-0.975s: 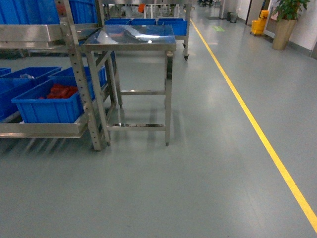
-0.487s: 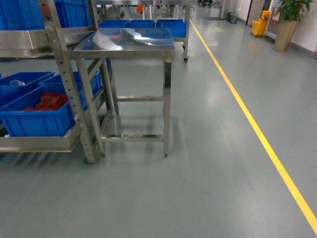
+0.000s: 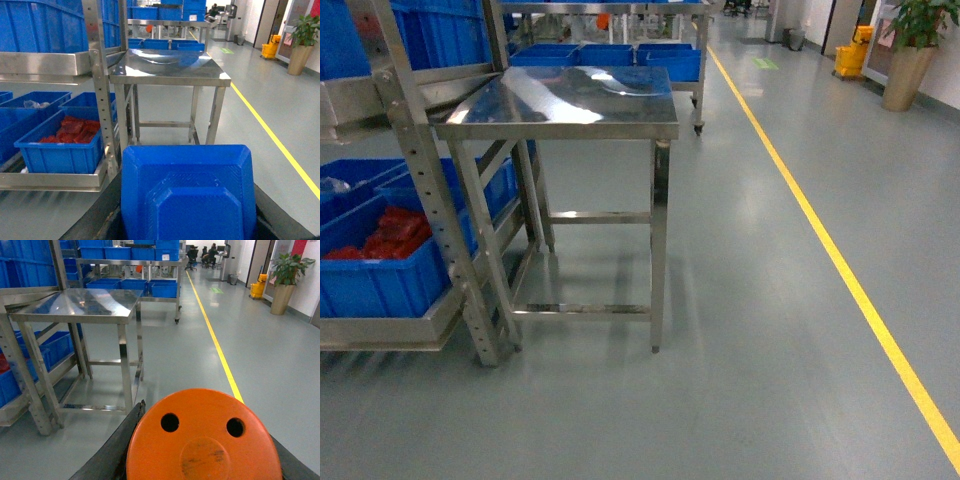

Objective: Sort blue parts and orange caps into right shelf containers

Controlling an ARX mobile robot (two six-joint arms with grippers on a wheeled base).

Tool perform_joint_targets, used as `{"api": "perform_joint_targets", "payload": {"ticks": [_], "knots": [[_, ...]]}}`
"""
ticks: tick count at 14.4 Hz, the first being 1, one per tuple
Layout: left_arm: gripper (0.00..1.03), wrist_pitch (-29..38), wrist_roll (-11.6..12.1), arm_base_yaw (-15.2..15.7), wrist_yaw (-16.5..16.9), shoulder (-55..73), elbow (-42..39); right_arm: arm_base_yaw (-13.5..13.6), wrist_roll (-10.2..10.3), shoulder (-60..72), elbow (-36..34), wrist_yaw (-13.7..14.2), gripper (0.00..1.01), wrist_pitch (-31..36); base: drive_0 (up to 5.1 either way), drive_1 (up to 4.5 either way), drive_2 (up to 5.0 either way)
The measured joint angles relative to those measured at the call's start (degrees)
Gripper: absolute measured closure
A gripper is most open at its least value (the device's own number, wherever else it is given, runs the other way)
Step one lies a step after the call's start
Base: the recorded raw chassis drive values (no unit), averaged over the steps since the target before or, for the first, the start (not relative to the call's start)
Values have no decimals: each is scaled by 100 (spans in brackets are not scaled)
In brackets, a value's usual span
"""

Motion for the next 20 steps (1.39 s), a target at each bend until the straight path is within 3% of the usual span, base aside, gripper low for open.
{"api": "perform_joint_targets", "payload": {"ticks": [12,20], "knots": [[60,20,2,0,-2,0,0,0,7,0,0,2,57,-2,0,422,-421],[60,0,0,0,0,0,0,0,7,0,2,15,57,9,0,0,0]]}}
